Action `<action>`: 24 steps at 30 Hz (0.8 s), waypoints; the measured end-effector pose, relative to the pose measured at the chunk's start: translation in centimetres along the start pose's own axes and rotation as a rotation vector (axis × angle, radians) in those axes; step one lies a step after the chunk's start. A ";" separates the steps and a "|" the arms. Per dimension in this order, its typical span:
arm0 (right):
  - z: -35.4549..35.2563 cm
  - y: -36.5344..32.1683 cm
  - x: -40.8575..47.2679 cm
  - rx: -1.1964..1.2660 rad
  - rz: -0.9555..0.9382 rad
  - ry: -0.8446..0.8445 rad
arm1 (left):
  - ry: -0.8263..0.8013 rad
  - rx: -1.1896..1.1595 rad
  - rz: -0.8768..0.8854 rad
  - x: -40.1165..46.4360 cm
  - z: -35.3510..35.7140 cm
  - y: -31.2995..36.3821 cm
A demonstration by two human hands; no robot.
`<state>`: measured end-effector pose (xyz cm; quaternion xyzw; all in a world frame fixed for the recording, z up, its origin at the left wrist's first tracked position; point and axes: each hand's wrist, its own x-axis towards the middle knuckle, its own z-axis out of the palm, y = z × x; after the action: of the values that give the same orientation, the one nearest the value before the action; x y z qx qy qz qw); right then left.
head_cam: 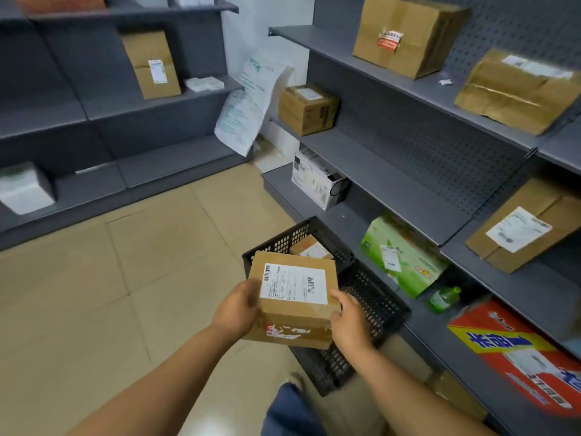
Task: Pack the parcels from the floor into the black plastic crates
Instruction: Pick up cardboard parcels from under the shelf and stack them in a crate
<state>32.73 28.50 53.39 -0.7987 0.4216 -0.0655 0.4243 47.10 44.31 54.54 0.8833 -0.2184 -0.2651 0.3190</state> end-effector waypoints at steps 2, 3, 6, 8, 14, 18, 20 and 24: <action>0.3 -0.8 3.0 0.028 0.000 -0.009 | 0.011 0.032 0.006 2.9 -0.8 0.8; 0.4 -1.2 4.6 0.035 -0.001 -0.008 | 0.014 0.044 0.011 4.4 -1.3 1.4; 0.4 -2.2 9.2 0.025 0.002 0.011 | -0.004 0.057 0.016 9.2 -2.1 3.2; 0.2 -2.7 12.2 0.026 0.010 0.027 | -0.020 0.056 0.022 12.4 -2.5 4.6; -1.0 -3.9 19.7 0.028 0.032 0.046 | -0.076 0.073 0.043 20.8 -3.0 8.2; -1.2 -4.6 23.2 0.013 0.054 0.078 | -0.138 0.131 0.081 25.5 -2.7 9.3; -1.3 -4.9 24.9 0.013 0.072 0.102 | -0.167 0.176 0.111 28.0 -2.7 9.7; -0.7 -5.3 28.3 0.002 0.131 0.145 | -0.235 0.246 0.181 33.2 -2.4 9.9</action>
<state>53.68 8.97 50.55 -0.7623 0.5024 -0.0955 0.3967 71.85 20.04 51.91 0.8554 -0.3637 -0.3078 0.2034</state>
